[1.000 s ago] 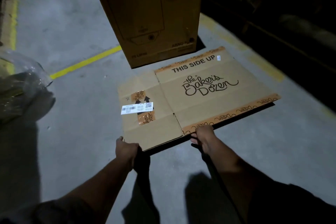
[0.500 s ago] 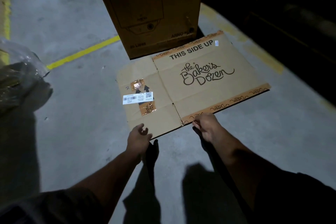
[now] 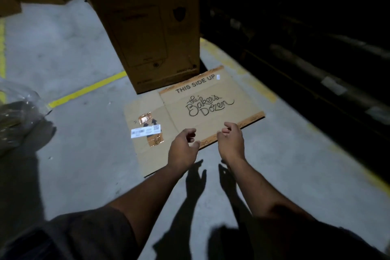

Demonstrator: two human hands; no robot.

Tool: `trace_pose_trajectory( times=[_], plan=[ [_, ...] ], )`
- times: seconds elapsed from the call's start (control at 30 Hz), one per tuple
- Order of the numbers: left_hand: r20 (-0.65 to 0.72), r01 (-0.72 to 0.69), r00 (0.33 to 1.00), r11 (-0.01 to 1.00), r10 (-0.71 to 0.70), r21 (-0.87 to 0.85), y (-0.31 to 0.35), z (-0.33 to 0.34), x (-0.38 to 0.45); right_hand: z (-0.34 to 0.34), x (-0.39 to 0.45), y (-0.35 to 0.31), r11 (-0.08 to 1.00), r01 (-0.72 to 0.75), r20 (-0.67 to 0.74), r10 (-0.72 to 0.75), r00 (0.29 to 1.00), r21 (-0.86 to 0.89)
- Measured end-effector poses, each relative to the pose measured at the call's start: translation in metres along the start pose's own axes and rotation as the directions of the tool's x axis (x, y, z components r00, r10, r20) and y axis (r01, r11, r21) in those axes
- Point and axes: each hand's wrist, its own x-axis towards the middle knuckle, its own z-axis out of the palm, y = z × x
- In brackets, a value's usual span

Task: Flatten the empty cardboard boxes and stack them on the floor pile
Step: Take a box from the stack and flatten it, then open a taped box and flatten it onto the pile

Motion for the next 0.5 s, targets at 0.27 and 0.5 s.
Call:
trace_pose_trajectory(
  times=[0.27,0.5],
  plan=[
    [-0.017,-0.200,0.980,0.974,0.199,-0.110,0.113,-0.016,-0.087,-0.107,-0.083,-0.061,0.994,0.106,-0.124,-0.108,0.986,-0.027],
    [-0.017,-0.361,0.932,0.920,0.362,-0.152,0.193,-0.032,-0.181,-0.194,-0.178,-0.096,0.983,0.171,-0.224,-0.183,0.957,-0.073]
  ],
)
